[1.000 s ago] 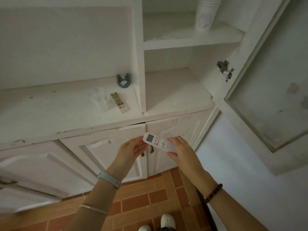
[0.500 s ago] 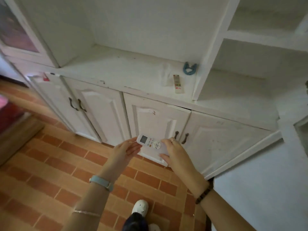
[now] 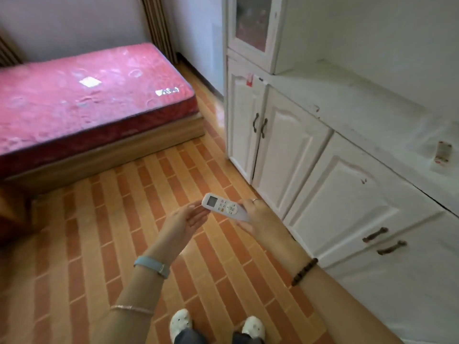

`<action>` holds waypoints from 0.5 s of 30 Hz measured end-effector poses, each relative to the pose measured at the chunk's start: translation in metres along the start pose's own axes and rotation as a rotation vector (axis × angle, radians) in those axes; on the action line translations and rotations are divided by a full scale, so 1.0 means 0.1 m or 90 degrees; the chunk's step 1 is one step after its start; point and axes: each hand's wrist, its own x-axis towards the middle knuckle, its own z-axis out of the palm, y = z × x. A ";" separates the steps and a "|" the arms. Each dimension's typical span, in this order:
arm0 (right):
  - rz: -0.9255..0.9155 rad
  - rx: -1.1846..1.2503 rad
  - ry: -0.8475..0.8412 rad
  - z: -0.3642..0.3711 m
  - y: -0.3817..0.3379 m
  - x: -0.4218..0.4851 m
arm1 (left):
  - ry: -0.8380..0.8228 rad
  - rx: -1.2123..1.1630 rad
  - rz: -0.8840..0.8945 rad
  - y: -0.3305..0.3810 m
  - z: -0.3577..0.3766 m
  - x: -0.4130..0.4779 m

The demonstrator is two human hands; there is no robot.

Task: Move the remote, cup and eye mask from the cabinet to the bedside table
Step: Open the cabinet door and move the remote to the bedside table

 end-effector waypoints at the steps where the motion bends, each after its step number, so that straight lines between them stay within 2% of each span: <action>1: -0.024 -0.004 -0.008 0.06 -0.16 0.07 | 0.021 -0.016 0.009 0.05 -0.18 -0.06; 8: -0.153 -0.012 -0.056 0.59 -1.41 0.56 | 0.125 -0.108 0.064 0.44 -1.49 -0.42; 15: -0.231 -0.012 -0.084 1.17 -2.71 1.04 | 0.180 -0.102 0.098 0.96 -2.79 -0.70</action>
